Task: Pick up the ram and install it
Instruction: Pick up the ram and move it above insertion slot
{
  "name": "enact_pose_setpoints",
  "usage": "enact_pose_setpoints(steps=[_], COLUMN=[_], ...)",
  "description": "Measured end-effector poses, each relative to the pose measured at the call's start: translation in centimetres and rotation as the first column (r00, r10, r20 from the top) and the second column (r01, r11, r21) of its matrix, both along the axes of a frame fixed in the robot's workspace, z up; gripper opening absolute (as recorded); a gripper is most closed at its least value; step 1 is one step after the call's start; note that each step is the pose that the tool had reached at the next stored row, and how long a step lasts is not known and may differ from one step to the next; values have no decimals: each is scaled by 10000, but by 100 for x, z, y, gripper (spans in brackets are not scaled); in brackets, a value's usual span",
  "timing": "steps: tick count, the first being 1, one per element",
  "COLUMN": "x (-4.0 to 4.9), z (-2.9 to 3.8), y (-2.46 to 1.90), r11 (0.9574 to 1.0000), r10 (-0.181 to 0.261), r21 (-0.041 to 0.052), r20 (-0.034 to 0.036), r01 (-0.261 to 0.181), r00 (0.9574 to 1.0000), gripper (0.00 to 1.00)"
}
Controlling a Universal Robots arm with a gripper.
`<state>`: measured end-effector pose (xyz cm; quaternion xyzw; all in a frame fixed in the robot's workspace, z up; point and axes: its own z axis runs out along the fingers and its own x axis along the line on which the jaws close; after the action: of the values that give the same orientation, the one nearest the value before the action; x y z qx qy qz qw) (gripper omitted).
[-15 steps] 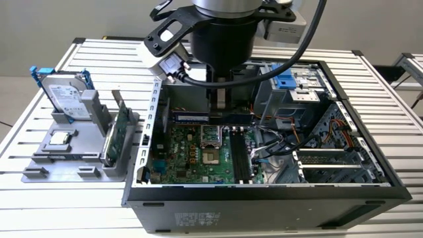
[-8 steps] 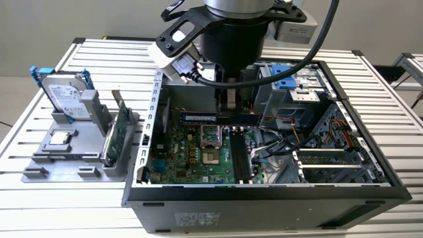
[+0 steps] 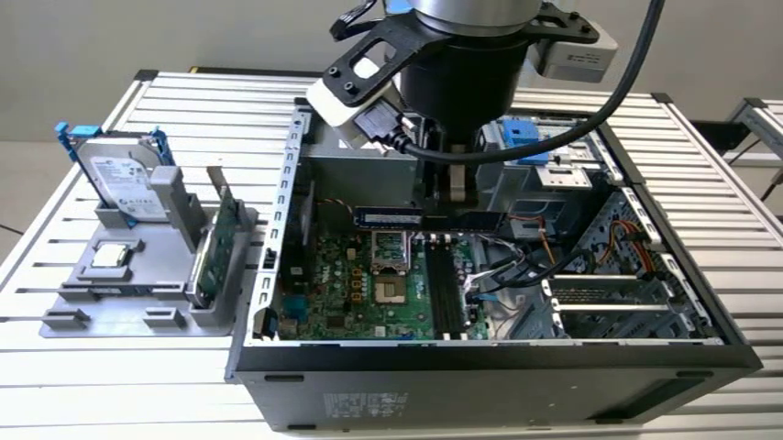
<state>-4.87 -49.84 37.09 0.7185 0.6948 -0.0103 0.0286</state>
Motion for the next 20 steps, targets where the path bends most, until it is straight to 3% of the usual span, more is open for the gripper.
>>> enact_pose_setpoints(steps=[10, 20], x=[234, 405], z=[0, 0], y=[0, 0], r11=[10000, 10000], r10=[-31, -31], r21=[0, 0], r20=[-9, -10], r01=[31, 31], r00=[10000, 10000], gripper=[0, 0])
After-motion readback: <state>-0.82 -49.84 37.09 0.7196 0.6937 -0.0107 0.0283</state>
